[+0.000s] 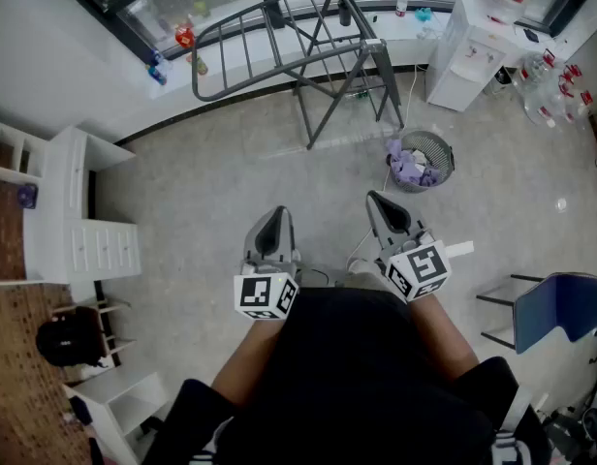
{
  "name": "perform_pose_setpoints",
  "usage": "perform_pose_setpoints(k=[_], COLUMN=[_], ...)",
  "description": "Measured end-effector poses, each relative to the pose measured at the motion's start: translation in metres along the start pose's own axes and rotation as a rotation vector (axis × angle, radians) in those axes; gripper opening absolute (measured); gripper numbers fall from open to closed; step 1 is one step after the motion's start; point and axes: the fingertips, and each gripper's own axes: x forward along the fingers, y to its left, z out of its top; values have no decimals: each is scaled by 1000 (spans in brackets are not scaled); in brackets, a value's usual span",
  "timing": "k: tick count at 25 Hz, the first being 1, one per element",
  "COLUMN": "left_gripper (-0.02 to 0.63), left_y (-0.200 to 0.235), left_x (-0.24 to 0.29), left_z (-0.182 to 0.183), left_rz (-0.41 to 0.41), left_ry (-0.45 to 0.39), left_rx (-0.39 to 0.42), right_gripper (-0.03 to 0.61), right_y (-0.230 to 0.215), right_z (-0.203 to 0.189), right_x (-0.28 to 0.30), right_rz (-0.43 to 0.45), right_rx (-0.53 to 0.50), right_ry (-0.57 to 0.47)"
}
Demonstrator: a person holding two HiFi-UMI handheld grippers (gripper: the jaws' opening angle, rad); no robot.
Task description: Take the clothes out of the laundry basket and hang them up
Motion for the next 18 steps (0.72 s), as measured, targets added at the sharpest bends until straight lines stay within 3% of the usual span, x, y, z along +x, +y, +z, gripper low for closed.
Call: perform_pose_setpoints(k=[10,18], left_gripper=[5,6], left_y=[-17,-24], left_x=[5,15], left_z=[-10,-7], left_rz=[-18,-39], left_ry=[-9,-19], left_rx=[-51,-33], right_gripper=[-2,0], right_y=[-25,-41], right_z=[-1,2], right_x=[-16,-20], right_rz=[-40,-48], right_rx=[17,20], right_ry=[5,-7])
